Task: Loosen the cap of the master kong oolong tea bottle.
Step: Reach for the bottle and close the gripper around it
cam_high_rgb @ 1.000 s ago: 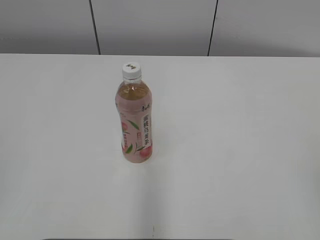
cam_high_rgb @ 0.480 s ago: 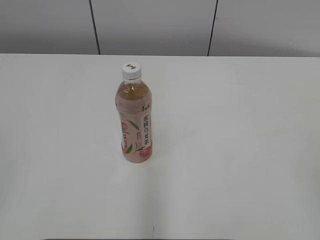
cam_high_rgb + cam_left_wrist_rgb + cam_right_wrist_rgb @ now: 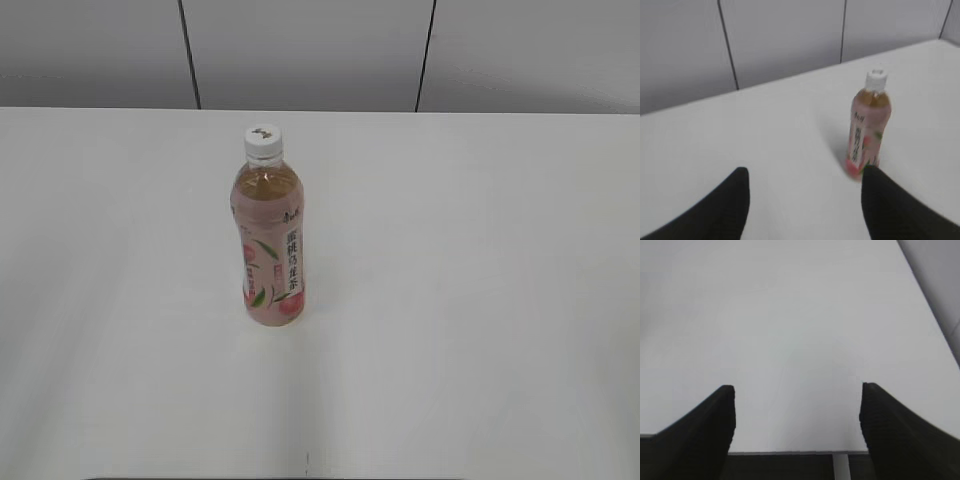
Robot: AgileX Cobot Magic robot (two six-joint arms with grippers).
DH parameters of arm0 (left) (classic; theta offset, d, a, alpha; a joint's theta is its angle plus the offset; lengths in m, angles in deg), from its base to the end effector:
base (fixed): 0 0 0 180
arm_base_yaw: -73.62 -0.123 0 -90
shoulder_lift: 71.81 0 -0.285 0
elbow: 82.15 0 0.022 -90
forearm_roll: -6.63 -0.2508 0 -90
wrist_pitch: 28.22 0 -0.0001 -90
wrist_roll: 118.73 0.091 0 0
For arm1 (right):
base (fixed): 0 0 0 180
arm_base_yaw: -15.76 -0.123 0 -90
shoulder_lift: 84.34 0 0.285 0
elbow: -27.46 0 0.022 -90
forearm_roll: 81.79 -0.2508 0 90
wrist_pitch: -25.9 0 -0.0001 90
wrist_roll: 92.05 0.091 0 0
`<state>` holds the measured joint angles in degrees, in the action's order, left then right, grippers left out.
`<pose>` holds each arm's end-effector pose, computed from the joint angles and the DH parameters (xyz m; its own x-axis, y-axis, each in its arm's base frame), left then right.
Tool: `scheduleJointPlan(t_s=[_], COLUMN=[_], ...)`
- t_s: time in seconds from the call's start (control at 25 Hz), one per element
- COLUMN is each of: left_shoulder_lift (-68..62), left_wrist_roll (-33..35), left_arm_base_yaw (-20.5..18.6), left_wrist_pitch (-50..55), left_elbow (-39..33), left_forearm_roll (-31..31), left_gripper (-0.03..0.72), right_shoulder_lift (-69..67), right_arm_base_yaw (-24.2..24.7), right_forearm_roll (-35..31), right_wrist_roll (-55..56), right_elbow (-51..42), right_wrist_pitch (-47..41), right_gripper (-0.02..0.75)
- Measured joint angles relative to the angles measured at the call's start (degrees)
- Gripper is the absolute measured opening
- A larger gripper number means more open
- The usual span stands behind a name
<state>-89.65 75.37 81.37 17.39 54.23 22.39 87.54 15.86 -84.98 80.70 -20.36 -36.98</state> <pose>0.0217 -0.0208 0.3248 -0.2561 0.0855 -0.9629 0.3307 0.9437 -0.0042 -0.0071 0.0045 0.2781 -0.4748 -0.1000 -0.8744 -0.0901 0.9938 -0.0648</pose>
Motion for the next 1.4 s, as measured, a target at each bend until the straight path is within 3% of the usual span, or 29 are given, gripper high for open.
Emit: scheduleJointPlan(t_s=[0.28, 0.48, 0.8, 1.28, 1.36, 1.4], left_shoulder_lift=[-10.64, -20.39, -25.37, -25.37, -25.37, -25.37], left_wrist_roll=[23.45, 30.02, 33.76, 33.94, 30.63, 25.0], left_arm_base_yaw=[0.09, 0.43, 2.96, 3.04, 3.3, 3.88], left_wrist_pitch=[-16.98, -21.68, -27.06, -27.96, -28.67, -29.74], left_elbow=[-0.51, -4.99, -6.32, -6.32, -6.32, -6.32], left_forearm_roll=[23.17, 27.87, 27.11, 26.16, 22.11, 17.53], left_gripper=[0.431, 0.431, 0.432, 0.432, 0.432, 0.432], right_shoulder_lift=[-7.56, -14.5, -17.72, -17.72, -17.72, -17.72], right_arm_base_yaw=[0.0, 0.0, 0.0, 0.0, 0.0, 0.0], right_forearm_roll=[-3.89, -4.96, -5.35, -5.45, -5.45, -5.45], right_wrist_roll=[-2.73, -2.86, -2.9, -2.9, -2.9, -2.9], right_elbow=[0.78, 0.89, 0.89, 0.89, 0.89, 0.89], right_wrist_pitch=[2.06, 6.95, 8.68, 9.02, 9.02, 9.02], right_gripper=[0.586, 0.586, 0.586, 0.586, 0.586, 0.586])
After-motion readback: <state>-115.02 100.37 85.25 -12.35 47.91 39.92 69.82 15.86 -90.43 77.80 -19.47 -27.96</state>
